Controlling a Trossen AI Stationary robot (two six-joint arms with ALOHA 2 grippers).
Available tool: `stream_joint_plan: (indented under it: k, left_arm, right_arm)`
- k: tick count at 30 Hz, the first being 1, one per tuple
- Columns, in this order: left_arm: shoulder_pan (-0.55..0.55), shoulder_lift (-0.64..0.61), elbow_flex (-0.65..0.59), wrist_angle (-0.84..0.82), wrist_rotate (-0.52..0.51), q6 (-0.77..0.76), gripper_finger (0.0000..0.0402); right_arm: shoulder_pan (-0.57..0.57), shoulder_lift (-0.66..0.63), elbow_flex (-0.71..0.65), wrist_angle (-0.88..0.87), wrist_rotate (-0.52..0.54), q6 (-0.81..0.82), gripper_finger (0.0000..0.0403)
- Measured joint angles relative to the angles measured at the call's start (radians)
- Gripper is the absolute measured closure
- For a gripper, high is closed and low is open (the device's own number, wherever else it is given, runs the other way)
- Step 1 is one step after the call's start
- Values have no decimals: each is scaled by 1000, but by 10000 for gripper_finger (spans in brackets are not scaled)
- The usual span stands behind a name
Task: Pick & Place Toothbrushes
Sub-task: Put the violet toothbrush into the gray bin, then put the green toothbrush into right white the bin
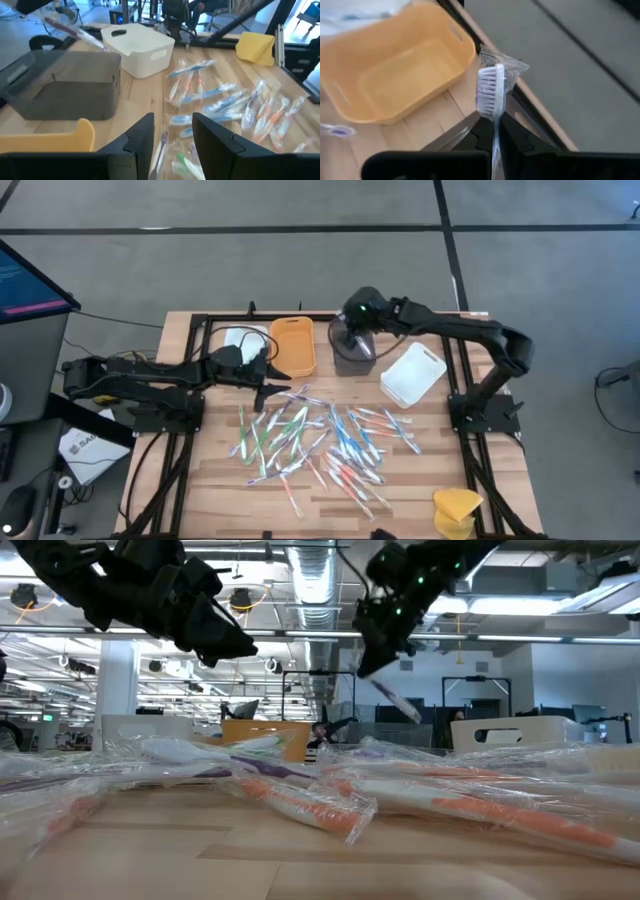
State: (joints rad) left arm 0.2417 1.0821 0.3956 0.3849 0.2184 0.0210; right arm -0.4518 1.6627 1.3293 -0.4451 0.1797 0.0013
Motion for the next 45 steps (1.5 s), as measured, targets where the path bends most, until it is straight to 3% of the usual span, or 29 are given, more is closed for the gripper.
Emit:
stream_joint_plan:
  k: [17, 26, 36, 45]
  left_arm:
    - [0, 0, -14, 9, 0, 0, 275]
    - [0, 0, -14, 26, 0, 0, 275]
    - [0, 0, -14, 28, 0, 1, 275]
    - [0, -6, -14, 16, 5, -1, 275]
  right_arm:
    - [-30, 159, 22, -79, -89, 93, 396]
    - [-36, 158, 22, -94, -104, 105, 344]
    - [-35, 152, 22, -94, -103, 123, 335]
    - [-15, 150, 242, -344, -103, 96, 334]
